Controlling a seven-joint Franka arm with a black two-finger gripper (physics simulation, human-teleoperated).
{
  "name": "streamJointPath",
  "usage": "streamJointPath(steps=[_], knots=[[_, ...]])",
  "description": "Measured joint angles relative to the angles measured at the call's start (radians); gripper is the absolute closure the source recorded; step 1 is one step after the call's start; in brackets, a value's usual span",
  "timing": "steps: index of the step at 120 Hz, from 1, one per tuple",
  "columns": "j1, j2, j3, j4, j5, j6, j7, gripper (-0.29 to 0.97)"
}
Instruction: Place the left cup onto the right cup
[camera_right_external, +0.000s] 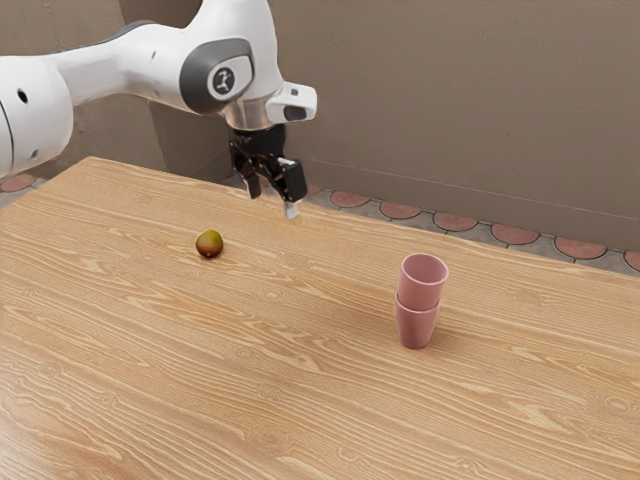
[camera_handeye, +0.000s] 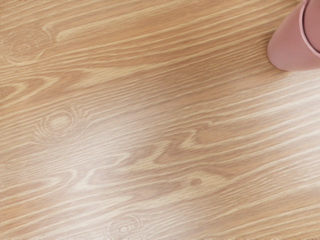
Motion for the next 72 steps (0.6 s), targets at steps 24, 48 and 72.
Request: streamJointPath(steps=[24,48,72], knots=[[0.037,-0.086,0.000,-0.013,0.008,-0.035,0.004,0.00],[0.035,-0.097,0.001,-0.026,0.008,-0.048,0.005,0.00],[0.036,-0.096,0.002,-0.026,0.008,-0.053,0.007,0.00]])
